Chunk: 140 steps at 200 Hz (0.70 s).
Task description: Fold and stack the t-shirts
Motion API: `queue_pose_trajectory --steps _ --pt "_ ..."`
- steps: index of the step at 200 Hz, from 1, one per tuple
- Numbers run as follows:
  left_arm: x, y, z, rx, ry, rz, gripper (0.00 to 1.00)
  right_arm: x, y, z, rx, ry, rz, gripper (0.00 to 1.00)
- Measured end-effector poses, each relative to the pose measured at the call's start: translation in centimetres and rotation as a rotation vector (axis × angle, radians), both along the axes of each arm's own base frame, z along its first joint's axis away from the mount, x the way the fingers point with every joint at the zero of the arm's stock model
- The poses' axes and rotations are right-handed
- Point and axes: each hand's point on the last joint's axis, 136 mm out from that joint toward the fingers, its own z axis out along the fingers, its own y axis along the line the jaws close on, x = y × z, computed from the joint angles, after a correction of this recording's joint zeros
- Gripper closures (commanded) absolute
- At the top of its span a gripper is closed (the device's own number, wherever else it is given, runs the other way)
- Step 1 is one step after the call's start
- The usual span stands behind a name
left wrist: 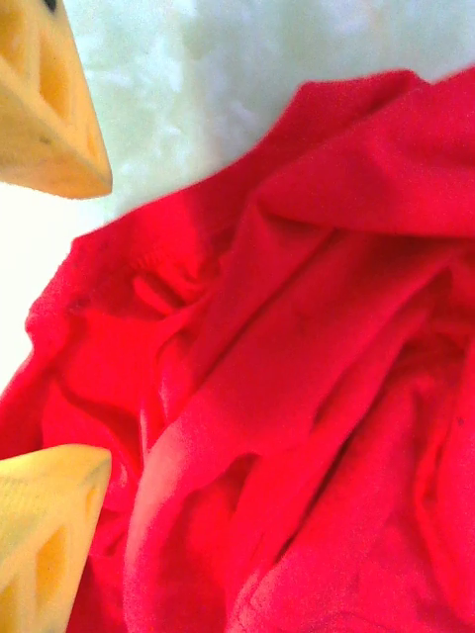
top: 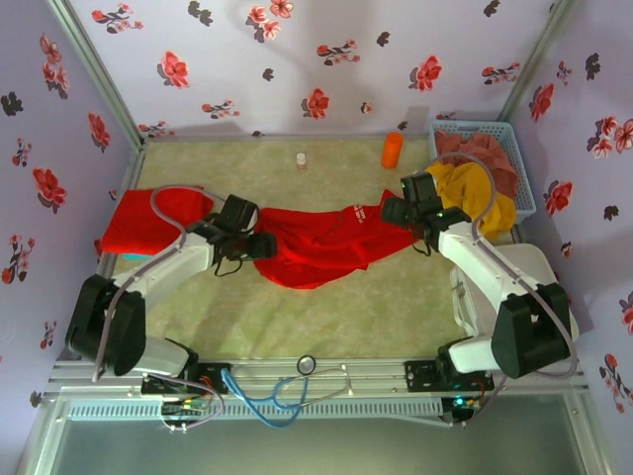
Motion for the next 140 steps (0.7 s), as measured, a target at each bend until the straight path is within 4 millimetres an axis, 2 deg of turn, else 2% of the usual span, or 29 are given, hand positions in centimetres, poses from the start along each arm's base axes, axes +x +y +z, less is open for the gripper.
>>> queue_pose_trajectory --steps 34,59,70,86,107,134,140 --pt "4.1 -3.7 2.6 0.021 -0.069 -0.117 0.3 0.1 0.3 -3.2 0.056 0.106 -0.001 0.11" --pt "6.6 -6.8 3.6 0.032 -0.107 -0.193 0.29 0.6 -1.0 -7.2 0.084 0.223 -0.063 0.14" --pt "7.6 -8.3 3.6 0.037 -0.117 -0.223 0.29 0.9 -1.3 -8.7 0.086 0.264 -0.085 0.19" --pt "8.5 -10.6 3.0 0.05 -0.112 -0.263 0.29 1.4 -1.0 -10.2 0.092 0.302 -0.085 0.27" --pt "9.0 -13.1 1.4 0.066 -0.094 -0.3 0.29 2.6 -0.3 -11.1 0.115 0.319 -0.08 0.35" --pt "8.6 -15.0 -2.2 0.122 -0.037 -0.332 0.29 3.1 0.0 -11.9 0.126 0.326 -0.088 0.4" --pt "8.6 -15.3 -2.9 0.137 -0.025 -0.335 0.3 3.1 0.0 -12.1 0.125 0.331 -0.09 0.46"
